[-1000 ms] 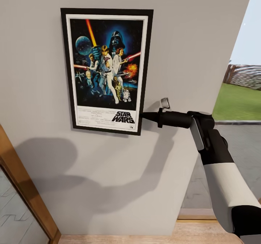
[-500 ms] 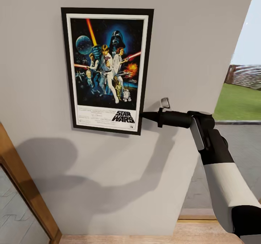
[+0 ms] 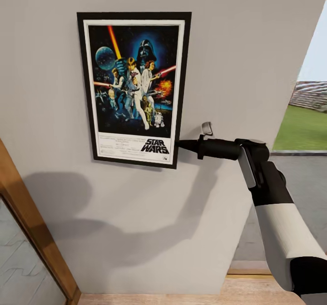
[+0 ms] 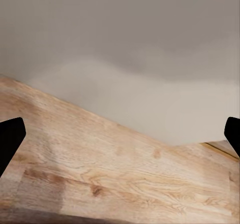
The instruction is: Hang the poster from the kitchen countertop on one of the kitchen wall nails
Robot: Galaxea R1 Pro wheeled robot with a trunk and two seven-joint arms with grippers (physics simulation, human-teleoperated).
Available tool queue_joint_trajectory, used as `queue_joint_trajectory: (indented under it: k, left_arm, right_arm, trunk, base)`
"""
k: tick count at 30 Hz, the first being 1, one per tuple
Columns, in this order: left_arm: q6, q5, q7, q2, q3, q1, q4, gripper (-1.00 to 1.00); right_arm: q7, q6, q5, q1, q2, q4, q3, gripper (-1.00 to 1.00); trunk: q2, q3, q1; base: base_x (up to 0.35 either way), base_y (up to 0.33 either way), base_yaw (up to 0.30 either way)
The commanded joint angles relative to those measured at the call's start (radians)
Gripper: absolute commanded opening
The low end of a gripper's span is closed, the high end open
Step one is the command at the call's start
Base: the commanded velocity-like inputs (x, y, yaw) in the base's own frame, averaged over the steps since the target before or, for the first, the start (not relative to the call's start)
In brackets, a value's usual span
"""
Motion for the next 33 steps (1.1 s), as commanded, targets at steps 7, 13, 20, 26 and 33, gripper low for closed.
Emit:
queue_joint_trajectory:
  k: [7,13,20,26,33]
  left_arm:
    - [-0.011,0.007,-0.002,-0.004,-0.01,0.003,-0.001,1.0]
    - [-0.011,0.007,-0.002,-0.004,-0.01,0.003,-0.001,1.0]
    - [-0.011,0.007,-0.002,-0.004,-0.01,0.003,-0.001,1.0]
    - [-0.011,0.007,-0.002,-0.004,-0.01,0.003,-0.001,1.0]
    - [-0.011,0.007,-0.002,-0.004,-0.01,0.003,-0.001,1.0]
  right_arm:
    - [0.0,0.004,-0.008,-0.001,-0.004,-0.001,-0.001,-1.0]
    - [0.0,0.004,-0.008,-0.001,-0.004,-0.001,-0.001,-1.0]
    - [0.0,0.004,-0.008,-0.001,-0.004,-0.001,-0.001,-1.0]
    - [0.0,0.004,-0.008,-0.001,-0.004,-0.001,-0.001,-1.0]
    - [0.0,0.004,-0.008,-0.001,-0.004,-0.001,-0.001,-1.0]
  trunk:
    - [-0.002,-0.002,0.001]
    - [-0.002,-0.002,0.001]
    - [-0.002,-0.002,0.001]
    - [-0.002,-0.002,0.001]
    - [-0.002,-0.002,0.001]
  base:
    - [0.0,0.013,0.0]
    - [0.0,0.0,0.0]
    - [0.0,0.0,0.0]
    - [0.0,0.0,0.0]
    - [0.0,0.0,0.0]
